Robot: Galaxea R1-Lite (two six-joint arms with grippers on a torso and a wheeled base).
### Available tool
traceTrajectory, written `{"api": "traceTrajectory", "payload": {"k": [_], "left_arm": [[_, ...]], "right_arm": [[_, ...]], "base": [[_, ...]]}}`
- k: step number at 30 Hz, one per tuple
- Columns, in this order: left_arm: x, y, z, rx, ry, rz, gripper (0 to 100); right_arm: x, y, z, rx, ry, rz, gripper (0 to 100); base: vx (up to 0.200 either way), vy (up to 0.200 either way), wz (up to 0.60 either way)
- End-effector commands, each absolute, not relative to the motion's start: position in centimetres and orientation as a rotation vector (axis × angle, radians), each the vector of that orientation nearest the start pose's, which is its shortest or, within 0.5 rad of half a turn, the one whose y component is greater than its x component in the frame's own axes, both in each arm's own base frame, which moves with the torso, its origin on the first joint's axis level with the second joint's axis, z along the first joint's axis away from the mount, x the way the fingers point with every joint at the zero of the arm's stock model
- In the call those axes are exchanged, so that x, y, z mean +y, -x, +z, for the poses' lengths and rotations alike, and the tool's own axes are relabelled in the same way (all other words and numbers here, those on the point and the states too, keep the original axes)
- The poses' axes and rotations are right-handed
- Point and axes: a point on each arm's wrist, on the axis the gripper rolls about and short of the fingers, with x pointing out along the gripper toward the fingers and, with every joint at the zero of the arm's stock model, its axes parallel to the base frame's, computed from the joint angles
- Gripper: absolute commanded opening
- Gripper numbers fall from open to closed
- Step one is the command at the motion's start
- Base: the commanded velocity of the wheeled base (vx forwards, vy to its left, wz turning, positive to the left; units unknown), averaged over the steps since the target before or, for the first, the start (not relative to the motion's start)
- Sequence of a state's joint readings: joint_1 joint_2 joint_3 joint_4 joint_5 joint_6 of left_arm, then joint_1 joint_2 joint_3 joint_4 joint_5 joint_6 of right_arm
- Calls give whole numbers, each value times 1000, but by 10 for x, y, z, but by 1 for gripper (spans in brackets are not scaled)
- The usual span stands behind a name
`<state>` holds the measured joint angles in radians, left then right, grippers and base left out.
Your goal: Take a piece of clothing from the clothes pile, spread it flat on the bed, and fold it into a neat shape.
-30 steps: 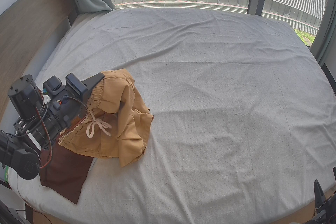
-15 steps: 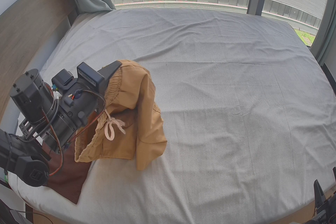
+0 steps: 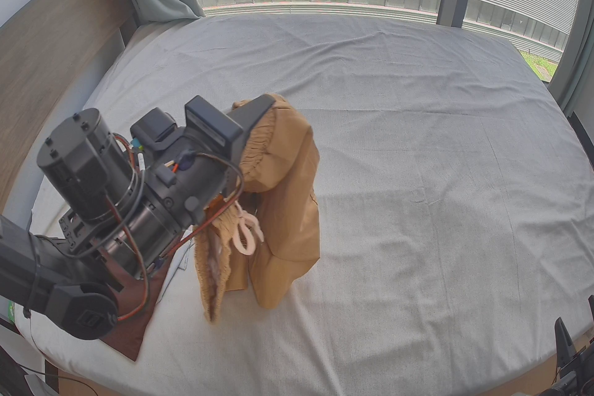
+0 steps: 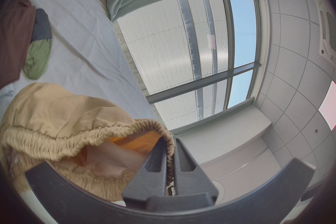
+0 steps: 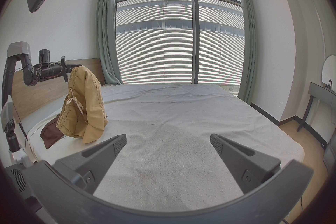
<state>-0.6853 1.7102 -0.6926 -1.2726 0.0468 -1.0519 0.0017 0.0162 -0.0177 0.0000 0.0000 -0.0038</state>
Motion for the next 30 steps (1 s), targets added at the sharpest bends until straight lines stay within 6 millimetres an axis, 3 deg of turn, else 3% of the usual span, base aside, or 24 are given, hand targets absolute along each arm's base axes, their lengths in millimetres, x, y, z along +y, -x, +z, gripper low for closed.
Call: {"api": "traceTrajectory", "payload": {"k": [1,19,24,30], "left_arm": [[-214,-234,206,161,1096,-752,0],[-298,-246,162,273,1034,-851,0],[-326,-253,140,306,1024,-879,0],[-349,-248,134,317,1029,-924,0]], "right_arm": [[0,23,75,0,5,2,100],[0,23,75,0,5,2,100],[0,23,75,0,5,2,100],[0,23,75,0,3,2,100]], "base": [[0,0,0],[0,0,0],[0,0,0],[0,0,0]]}}
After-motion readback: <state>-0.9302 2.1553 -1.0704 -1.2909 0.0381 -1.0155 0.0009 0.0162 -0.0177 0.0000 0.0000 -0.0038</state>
